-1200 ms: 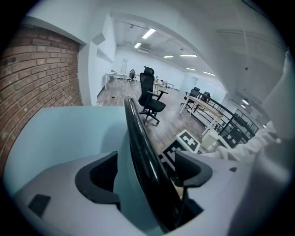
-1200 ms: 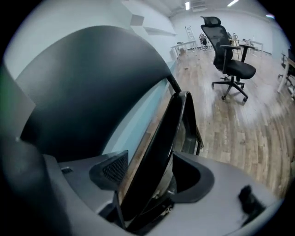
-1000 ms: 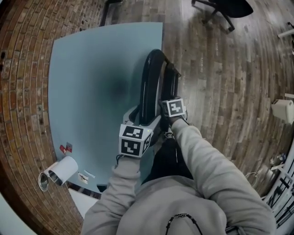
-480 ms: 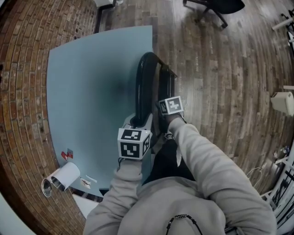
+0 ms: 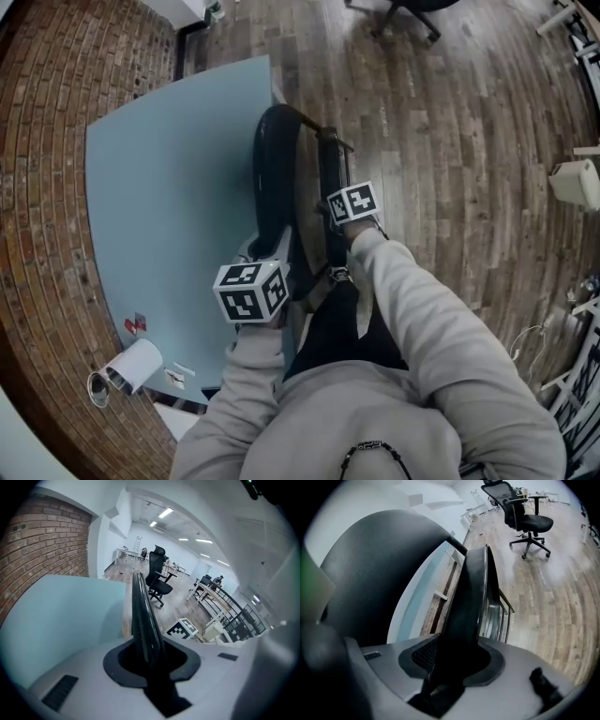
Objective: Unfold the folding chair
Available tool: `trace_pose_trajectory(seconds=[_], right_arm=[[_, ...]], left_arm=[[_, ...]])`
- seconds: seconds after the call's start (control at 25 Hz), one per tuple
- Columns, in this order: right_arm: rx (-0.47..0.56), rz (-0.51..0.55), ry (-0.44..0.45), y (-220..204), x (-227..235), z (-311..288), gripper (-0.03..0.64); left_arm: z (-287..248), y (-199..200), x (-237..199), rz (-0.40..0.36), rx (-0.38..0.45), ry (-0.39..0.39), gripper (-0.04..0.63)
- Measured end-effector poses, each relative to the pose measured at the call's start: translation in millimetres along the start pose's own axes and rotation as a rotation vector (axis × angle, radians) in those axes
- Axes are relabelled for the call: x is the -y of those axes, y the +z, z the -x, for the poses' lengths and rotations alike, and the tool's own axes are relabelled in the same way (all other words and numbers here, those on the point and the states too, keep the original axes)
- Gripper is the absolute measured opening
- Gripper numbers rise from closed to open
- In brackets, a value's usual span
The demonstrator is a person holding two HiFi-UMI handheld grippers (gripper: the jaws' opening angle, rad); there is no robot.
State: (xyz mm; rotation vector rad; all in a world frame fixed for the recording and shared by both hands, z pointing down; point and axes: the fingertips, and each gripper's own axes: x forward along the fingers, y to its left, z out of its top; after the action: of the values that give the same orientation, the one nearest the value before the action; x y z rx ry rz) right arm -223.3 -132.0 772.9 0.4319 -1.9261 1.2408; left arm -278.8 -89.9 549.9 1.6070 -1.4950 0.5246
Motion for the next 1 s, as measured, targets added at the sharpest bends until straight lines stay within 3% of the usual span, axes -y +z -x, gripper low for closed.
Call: trace_pose_trajectory(seconds=[0.24,0.44,0.8,1.0], right_arm=[[0.004,-0.030,0.118,-26,71,30,0.153],[-0.005,-0.104,0.228,-46,143,81,0.158],[0.068,-0.158,0.489,-96,260,125,0.158],[0.093,-0.175,0.604,-120,327,131,0.158]], left_arm=[[-26,-18,26,-0.002,-0.015,0.008,0.086],[-34,-16,38,0.060,-0.026,-0.011,0.071],[-75,-32,101,0.018,-0.066,-0.051,0.069],[-98,-44,112,0.019,-0.106,-0.074,0.071]])
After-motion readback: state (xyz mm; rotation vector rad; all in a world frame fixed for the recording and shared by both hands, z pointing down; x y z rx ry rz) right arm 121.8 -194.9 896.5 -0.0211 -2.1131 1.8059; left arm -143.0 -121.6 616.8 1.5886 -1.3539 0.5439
